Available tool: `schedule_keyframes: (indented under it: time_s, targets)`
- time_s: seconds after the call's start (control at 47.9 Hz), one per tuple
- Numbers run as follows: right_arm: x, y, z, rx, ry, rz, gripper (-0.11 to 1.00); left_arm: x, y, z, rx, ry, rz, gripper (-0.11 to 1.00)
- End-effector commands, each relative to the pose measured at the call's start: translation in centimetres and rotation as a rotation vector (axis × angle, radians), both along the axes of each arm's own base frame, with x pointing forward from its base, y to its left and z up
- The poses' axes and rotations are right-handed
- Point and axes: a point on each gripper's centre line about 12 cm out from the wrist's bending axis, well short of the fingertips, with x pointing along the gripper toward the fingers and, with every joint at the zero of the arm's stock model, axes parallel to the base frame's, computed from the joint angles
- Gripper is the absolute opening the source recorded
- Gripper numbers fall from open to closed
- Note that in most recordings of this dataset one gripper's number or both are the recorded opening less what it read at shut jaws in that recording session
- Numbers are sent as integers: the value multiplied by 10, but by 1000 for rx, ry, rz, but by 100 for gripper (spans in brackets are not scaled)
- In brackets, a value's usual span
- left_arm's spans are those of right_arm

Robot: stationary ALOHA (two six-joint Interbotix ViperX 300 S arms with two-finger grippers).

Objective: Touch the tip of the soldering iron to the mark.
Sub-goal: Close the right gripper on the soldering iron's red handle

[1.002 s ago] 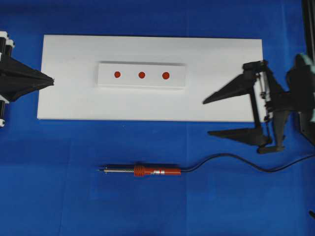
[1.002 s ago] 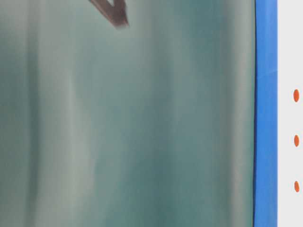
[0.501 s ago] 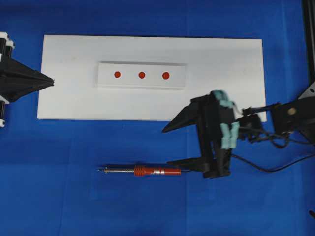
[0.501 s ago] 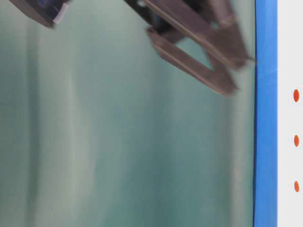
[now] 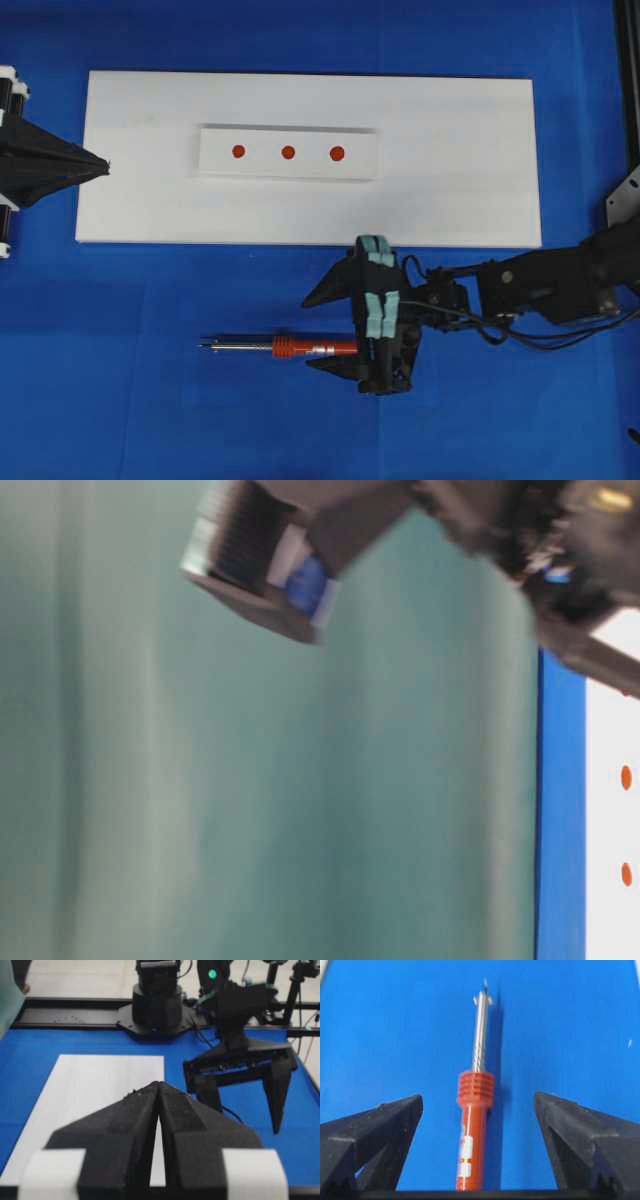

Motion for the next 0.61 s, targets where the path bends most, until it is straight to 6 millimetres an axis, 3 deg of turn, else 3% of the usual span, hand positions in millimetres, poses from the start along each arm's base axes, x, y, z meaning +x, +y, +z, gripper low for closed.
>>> schedule_keyframes:
  time_s: [0.0, 0.23, 0.584]
  targets:
    - [8, 4, 2, 19, -16, -15, 86, 1, -1, 4, 1, -17, -3, 0]
    - [15, 9, -27, 26, 46, -37, 86, 1, 0, 3, 1, -14, 1, 0]
    - [20, 14, -40, 22, 62, -37, 82, 0, 2, 2, 1, -14, 10, 0]
